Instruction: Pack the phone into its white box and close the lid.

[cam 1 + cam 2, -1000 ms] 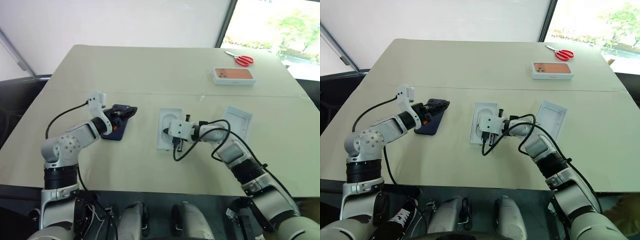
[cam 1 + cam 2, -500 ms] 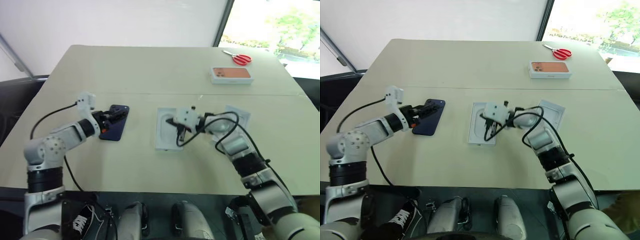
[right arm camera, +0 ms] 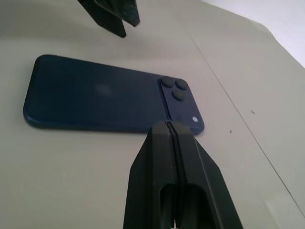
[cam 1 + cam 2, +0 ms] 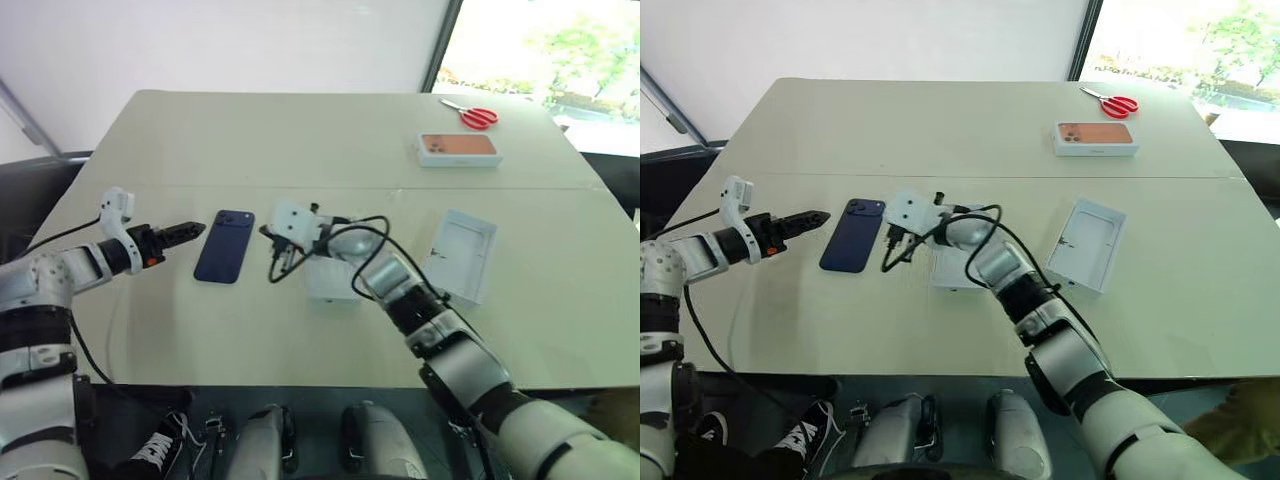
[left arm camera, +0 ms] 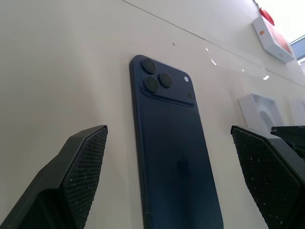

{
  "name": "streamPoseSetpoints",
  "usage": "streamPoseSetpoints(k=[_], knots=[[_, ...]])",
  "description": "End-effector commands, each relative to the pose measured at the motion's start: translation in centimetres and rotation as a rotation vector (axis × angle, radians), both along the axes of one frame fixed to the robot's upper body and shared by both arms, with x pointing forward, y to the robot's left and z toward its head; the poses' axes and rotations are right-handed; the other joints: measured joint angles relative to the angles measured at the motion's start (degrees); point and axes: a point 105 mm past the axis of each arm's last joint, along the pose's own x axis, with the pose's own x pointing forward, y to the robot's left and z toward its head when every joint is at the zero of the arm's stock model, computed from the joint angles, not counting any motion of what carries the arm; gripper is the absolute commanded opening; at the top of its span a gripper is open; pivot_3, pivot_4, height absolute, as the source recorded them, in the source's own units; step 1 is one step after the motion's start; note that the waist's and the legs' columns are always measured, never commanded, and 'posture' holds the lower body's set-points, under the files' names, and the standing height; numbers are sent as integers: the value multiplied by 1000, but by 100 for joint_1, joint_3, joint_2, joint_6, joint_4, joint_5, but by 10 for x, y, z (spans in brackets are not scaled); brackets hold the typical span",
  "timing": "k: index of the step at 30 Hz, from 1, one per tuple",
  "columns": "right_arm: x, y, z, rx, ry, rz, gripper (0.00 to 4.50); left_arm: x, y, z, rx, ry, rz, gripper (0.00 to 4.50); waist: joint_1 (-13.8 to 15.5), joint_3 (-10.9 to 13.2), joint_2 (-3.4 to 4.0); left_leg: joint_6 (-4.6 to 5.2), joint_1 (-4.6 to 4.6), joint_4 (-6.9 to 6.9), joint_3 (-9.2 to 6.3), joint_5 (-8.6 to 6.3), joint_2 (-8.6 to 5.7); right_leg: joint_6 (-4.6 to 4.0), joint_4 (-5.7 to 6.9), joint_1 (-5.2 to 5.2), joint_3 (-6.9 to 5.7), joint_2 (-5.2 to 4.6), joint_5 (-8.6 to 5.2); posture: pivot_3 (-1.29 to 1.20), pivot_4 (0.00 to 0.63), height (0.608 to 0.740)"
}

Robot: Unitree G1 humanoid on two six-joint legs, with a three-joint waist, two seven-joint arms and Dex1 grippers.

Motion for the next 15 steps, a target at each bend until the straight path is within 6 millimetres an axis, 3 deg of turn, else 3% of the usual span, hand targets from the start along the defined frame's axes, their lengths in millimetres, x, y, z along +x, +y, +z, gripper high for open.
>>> streamPoseSetpoints(k=[1,8,15], knots=[[6,4,-8,-80,-59,-26,26,4,-10,-5,-63,33,-62,4370,1,-2,-4,0,-1,0,0,0,-1,0,0,0,0,0,0,0,150,740],[2,11,-22,-108,33,-20,26,8,-31,-37,-26,145,-158,4370,6,-6,-5,-10,5,0,1,1,-3,-1,16,-2,0,-1,0,0,150,740],[1,9,-26,-125,32,-22,26,2,-69,-46,-55,205,-319,4370,42,-16,-3,-17,5,0,0,-5,-9,-1,15,1,0,-12,0,0,150,740]])
